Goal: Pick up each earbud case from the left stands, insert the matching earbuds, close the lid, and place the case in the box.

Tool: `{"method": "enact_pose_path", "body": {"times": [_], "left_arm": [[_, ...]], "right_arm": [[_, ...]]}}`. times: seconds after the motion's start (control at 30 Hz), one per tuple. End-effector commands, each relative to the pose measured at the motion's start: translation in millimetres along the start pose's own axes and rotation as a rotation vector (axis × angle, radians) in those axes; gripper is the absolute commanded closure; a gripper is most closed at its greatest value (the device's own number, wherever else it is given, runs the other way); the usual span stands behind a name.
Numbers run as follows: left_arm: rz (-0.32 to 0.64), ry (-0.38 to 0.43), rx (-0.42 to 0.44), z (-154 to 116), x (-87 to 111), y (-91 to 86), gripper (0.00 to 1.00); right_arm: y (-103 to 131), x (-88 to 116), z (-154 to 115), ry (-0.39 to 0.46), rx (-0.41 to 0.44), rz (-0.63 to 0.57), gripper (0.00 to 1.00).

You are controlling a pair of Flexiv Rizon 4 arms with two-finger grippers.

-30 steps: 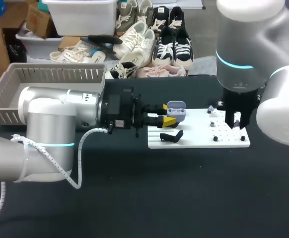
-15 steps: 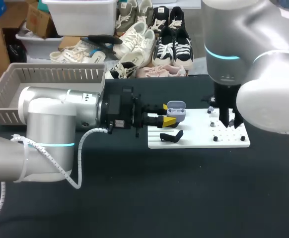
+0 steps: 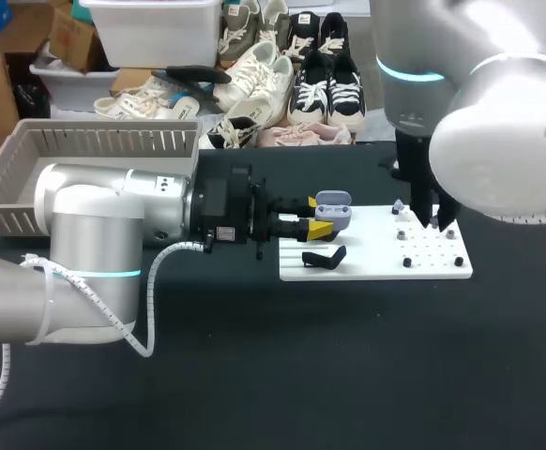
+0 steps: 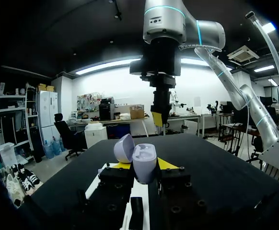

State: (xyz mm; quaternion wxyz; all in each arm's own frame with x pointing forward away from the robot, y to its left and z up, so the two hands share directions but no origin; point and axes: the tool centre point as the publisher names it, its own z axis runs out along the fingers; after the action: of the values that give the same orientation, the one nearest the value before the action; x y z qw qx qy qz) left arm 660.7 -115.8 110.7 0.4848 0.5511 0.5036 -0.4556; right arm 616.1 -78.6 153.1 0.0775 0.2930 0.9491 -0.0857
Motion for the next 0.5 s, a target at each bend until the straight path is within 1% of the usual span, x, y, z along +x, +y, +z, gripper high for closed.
{"method": "enact_pose_path", "body": {"times": [0.03, 0.17, 0.27, 0.33, 0.43, 0.5], "left_arm": [[0.0, -0.001, 0.002, 0, 0.8, 0.9, 1.0], [0.0, -0.001, 0.002, 0, 0.8, 0.9, 1.0], [0.0, -0.001, 0.002, 0, 0.8, 0.9, 1.0], [0.0, -0.001, 0.002, 0, 0.8, 0.9, 1.0], [0.0, -0.001, 0.002, 0, 0.8, 0.9, 1.0], [0.0, -0.001, 0.002, 0, 0.8, 0.9, 1.0]], "right_arm": [[11, 3, -26, 0.073, 0.023, 0.013, 1.0], [24, 12, -45, 0.1, 0.022, -0.01, 1.0], [35, 19, -53, 0.102, 0.03, -0.023, 1.0], [42, 22, -56, 0.093, 0.039, -0.026, 1.0], [55, 32, -56, 0.117, 0.04, -0.06, 1.0], [63, 35, -53, 0.106, 0.057, -0.073, 1.0]]}}
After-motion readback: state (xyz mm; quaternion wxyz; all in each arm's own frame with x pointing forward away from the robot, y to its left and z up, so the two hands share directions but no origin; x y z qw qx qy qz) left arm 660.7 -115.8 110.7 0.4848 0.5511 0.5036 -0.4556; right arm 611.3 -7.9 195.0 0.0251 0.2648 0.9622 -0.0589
